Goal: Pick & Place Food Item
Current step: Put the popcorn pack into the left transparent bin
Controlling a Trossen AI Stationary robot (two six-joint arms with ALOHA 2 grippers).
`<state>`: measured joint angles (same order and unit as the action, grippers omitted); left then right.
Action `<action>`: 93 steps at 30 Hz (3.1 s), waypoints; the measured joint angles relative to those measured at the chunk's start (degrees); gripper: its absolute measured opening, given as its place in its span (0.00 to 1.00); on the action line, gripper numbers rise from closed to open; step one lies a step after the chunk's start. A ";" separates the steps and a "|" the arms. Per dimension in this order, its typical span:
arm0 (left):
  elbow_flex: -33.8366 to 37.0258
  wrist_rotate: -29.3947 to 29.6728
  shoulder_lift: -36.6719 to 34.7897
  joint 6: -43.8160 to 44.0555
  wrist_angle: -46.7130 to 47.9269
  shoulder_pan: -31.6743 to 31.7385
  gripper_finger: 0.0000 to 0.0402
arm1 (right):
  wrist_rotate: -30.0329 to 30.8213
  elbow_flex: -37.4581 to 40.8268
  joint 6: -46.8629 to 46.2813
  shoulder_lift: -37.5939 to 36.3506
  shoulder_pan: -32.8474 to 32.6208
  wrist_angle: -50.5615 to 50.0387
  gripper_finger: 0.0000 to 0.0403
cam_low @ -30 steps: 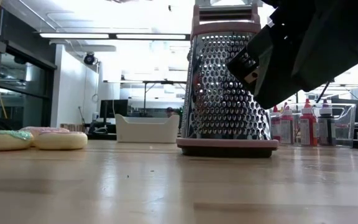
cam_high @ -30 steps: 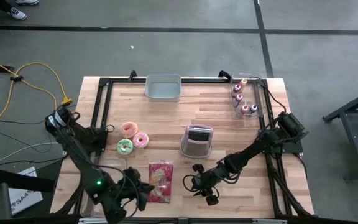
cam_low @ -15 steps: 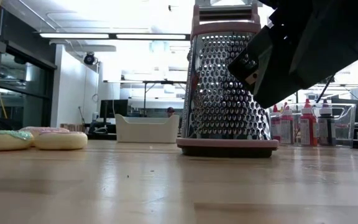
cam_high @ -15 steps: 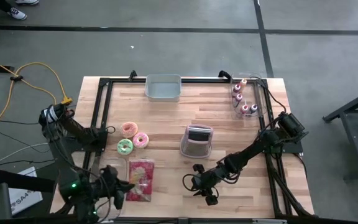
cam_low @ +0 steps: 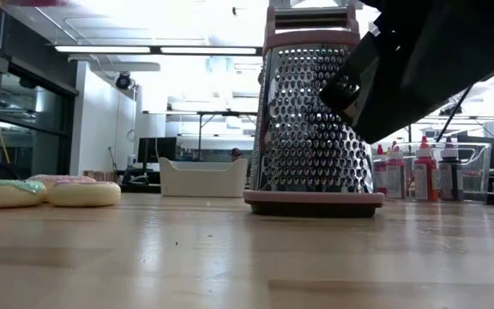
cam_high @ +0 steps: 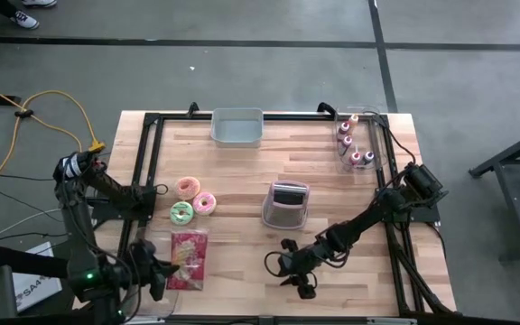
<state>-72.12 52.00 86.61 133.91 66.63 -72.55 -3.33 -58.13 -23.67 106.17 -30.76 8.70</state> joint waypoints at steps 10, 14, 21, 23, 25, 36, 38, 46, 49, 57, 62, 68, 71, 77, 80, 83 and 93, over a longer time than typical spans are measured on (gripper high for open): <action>-0.01 -10.96 -1.00 10.41 9.05 -3.60 0.07 | 0.17 0.00 -2.24 0.00 0.00 1.43 0.28; -0.02 -12.00 -2.94 11.92 9.01 -4.87 0.07 | 0.19 0.00 -2.24 0.00 0.00 1.43 0.28; -0.02 -17.46 -6.88 12.73 9.47 -4.94 0.07 | 0.35 0.00 -2.24 0.00 0.00 1.98 0.28; -0.02 -17.99 -7.68 12.75 9.68 -4.94 0.07 | 0.31 0.00 -2.21 0.00 0.00 2.52 0.28; -0.02 -20.09 -8.18 13.05 10.23 -4.86 0.07 | 0.23 0.00 -2.08 0.00 0.00 2.72 0.28; -0.02 -32.69 -8.24 13.62 11.63 -0.02 0.07 | 0.30 0.00 -1.80 0.00 0.00 2.70 0.28; -0.02 -33.74 -8.20 11.34 11.17 1.53 0.07 | 0.30 0.00 -1.79 0.00 0.00 2.70 0.28; -0.02 -37.76 -6.75 2.20 7.07 6.81 0.07 | 0.21 0.00 -1.78 0.00 -0.04 2.70 0.28; -0.02 -38.47 -6.19 1.23 6.28 7.43 0.07 | 0.35 0.00 -1.75 0.00 -0.31 2.70 0.28; -0.02 -38.79 -5.98 0.90 5.15 7.41 0.07 | 0.37 0.00 -1.58 0.00 -0.81 2.72 0.28; -0.02 -41.21 -3.50 -2.02 5.31 7.48 0.07 | 0.37 0.00 -1.60 0.00 -0.81 2.74 0.28; -0.02 -44.46 -0.57 -3.26 5.30 7.56 0.07 | 0.37 0.00 -1.65 0.00 -0.81 2.77 0.28; -0.02 -44.60 0.37 -3.26 4.30 7.56 0.07 | 0.37 0.00 -1.66 0.00 -0.81 2.85 0.28; -0.02 -44.29 2.32 -2.96 3.08 7.58 0.07 | 0.37 0.00 -1.76 0.00 -0.81 2.96 0.28; -0.02 -44.21 2.95 -2.23 2.91 7.58 0.07 | 0.28 0.00 -1.80 0.00 -0.81 2.96 0.28; -0.02 -44.17 3.23 -2.04 2.90 7.71 0.07 | 0.21 0.00 -1.80 0.00 -0.81 2.96 0.28; -0.02 -44.71 3.21 -1.90 2.95 8.74 0.18 | 0.17 0.00 -1.79 0.00 -0.81 2.94 0.28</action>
<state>-72.14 7.29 89.82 132.00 69.58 -63.81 -3.16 -58.13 -25.46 106.17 -31.57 11.64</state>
